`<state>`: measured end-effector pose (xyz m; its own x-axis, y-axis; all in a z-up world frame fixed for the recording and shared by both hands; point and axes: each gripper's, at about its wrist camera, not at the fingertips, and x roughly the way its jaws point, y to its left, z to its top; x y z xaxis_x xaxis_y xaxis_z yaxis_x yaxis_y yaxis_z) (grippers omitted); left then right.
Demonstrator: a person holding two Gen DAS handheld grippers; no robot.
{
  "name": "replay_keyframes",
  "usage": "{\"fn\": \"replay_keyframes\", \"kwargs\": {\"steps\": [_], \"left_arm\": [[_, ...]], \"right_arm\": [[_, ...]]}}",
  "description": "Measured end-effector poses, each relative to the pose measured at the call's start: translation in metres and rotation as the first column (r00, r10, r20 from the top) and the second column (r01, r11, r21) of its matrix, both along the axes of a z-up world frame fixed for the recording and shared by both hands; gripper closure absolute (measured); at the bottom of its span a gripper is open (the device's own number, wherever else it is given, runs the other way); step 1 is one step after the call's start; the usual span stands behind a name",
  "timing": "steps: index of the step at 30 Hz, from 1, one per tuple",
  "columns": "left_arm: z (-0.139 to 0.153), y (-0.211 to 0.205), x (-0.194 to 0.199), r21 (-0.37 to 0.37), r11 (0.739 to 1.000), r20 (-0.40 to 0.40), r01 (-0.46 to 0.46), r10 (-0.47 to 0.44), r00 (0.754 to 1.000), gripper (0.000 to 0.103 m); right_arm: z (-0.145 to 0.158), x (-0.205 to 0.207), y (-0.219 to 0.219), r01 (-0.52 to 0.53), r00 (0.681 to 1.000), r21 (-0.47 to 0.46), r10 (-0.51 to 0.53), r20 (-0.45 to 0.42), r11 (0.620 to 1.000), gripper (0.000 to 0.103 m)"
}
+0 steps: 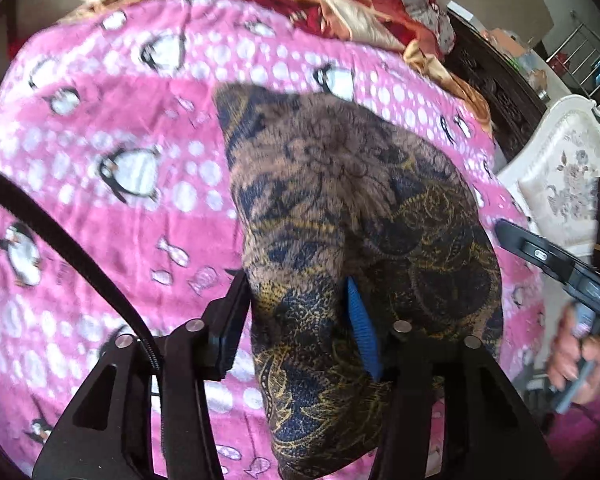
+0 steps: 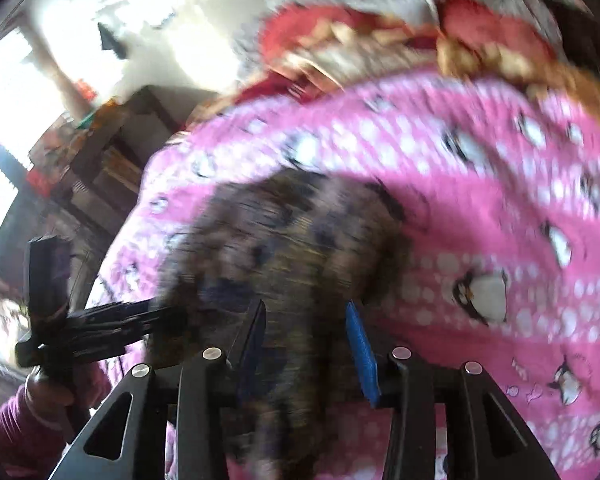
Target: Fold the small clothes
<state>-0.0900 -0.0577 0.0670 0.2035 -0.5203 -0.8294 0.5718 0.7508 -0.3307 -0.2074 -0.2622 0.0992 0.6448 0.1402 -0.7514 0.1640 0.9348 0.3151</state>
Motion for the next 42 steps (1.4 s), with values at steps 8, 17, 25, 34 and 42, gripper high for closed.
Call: {"fn": "replay_keyframes", "kwargs": {"steps": [8, 17, 25, 34, 42], "left_arm": [[0.007, -0.004, -0.011, 0.020, 0.999, 0.145, -0.048, 0.045, 0.988, 0.042], [0.025, -0.005, -0.028, -0.003, 0.995, 0.231, -0.095, 0.093, 0.969, 0.042], [0.034, -0.003, -0.040, -0.002, 0.994, 0.251, -0.111, 0.108, 0.962, 0.042], [0.039, 0.002, -0.048, 0.000, 0.992, 0.291, -0.130, 0.124, 0.948, 0.042], [0.037, 0.003, -0.047, 0.004, 0.989, 0.290, -0.145, 0.137, 0.947, 0.042]], "right_arm": [[-0.047, 0.009, 0.053, -0.116, 0.984, -0.217, 0.083, -0.155, 0.969, 0.063], [-0.007, -0.015, 0.049, 0.013, 0.998, -0.189, -0.024, -0.056, 0.982, 0.058], [0.002, -0.022, 0.064, 0.152, 0.987, -0.220, -0.161, -0.025, 0.964, 0.049], [0.000, -0.020, 0.078, 0.170, 0.984, -0.243, -0.176, -0.004, 0.955, 0.038], [-0.005, -0.014, 0.080, 0.170, 0.983, -0.255, -0.182, -0.021, 0.952, 0.038]]}}
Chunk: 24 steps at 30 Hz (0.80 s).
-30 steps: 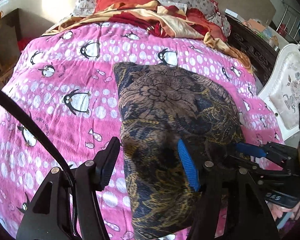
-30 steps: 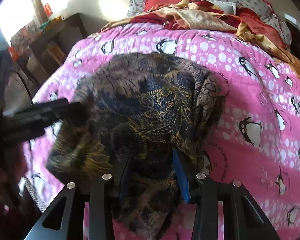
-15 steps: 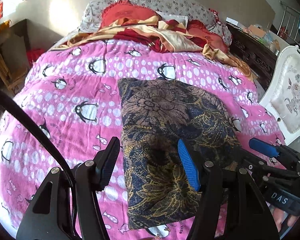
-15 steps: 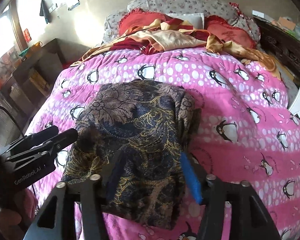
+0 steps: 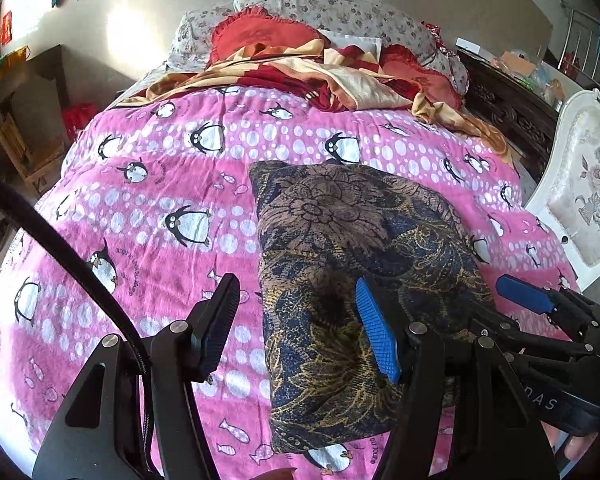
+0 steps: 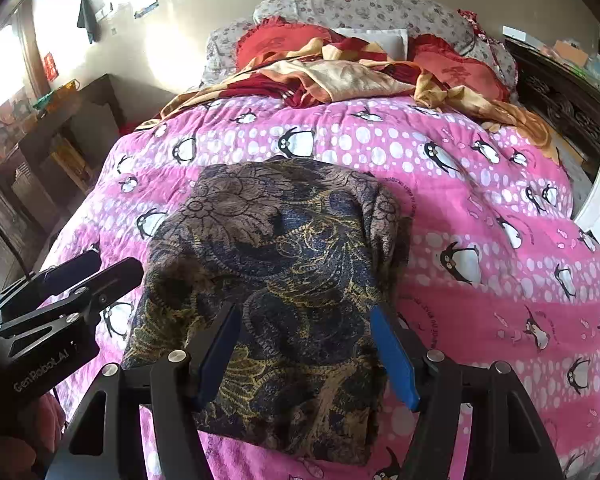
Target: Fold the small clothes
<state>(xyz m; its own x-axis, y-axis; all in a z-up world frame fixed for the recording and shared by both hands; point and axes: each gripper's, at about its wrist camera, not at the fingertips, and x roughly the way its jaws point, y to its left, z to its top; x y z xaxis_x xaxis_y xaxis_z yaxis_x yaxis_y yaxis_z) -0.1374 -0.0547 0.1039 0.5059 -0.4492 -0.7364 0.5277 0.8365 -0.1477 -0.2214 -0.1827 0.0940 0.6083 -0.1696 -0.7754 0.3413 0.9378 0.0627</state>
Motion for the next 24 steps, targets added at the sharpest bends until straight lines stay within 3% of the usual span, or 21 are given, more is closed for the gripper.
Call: {"fn": "replay_keyframes", "kwargs": {"steps": [24], "left_arm": [[-0.011, -0.001, 0.012, -0.002, 1.000, -0.005, -0.011, 0.011, 1.000, 0.042]], "right_arm": [[-0.009, 0.013, -0.009, 0.004, 1.000, 0.027, -0.004, -0.028, 1.000, 0.037]]}}
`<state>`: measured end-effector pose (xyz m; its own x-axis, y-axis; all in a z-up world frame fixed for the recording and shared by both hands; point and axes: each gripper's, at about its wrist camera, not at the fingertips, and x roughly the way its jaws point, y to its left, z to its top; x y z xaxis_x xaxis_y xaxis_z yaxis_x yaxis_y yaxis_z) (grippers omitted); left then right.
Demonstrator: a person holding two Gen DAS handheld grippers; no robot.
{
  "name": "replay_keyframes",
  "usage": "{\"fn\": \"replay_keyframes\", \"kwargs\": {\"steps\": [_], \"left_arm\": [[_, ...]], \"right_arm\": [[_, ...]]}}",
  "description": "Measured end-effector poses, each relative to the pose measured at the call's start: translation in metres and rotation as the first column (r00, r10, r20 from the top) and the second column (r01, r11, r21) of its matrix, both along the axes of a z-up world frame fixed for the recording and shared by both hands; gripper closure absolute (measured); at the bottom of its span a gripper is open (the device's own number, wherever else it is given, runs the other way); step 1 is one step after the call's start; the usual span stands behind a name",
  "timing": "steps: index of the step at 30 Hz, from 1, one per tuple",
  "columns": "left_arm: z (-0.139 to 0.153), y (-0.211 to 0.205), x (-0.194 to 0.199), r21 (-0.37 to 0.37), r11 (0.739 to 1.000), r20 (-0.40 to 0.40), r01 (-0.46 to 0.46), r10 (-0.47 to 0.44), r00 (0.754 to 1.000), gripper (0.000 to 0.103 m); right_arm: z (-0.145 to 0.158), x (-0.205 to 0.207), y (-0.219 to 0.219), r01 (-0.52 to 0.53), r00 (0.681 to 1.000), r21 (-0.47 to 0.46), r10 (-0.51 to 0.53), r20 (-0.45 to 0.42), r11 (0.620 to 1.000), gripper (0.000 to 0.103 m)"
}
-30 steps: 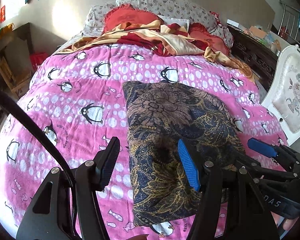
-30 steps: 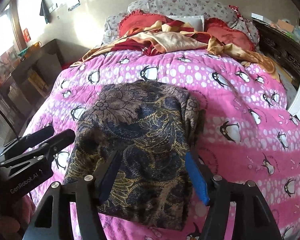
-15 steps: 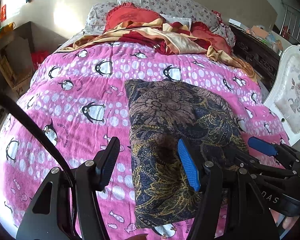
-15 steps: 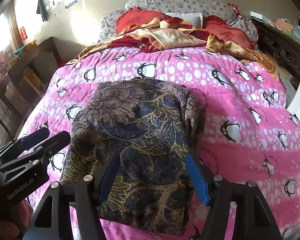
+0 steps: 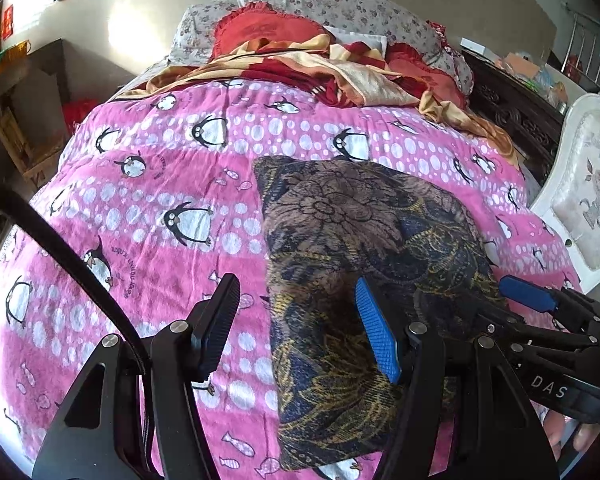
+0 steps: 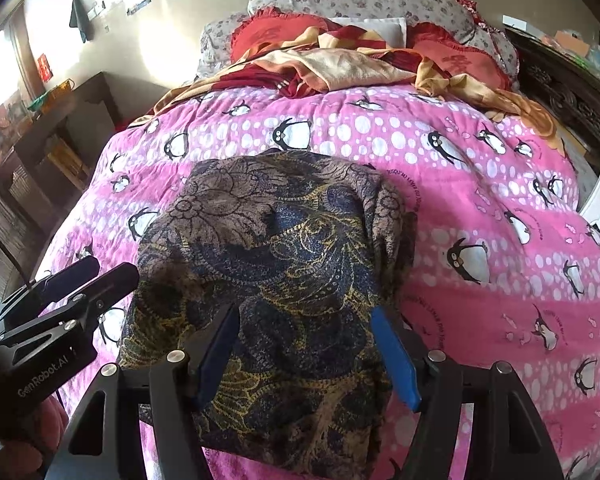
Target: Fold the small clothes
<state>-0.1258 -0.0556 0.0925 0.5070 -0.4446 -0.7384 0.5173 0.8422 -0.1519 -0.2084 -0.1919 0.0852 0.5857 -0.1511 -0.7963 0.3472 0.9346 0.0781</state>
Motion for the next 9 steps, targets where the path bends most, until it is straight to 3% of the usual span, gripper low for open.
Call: {"fn": "replay_keyframes", "kwargs": {"steps": [6, 9], "left_arm": [[-0.006, 0.013, 0.017, -0.019, 0.999, -0.003, -0.041, 0.041, 0.999, 0.042], [-0.013, 0.020, 0.030, 0.007, 0.998, -0.013, -0.068, 0.068, 0.998, 0.042]], "right_arm": [[-0.002, 0.000, -0.020, 0.035, 0.999, -0.002, -0.035, -0.006, 0.999, 0.037], [0.000, -0.005, -0.043, 0.064, 0.998, -0.002, -0.064, 0.003, 0.998, 0.037]]}}
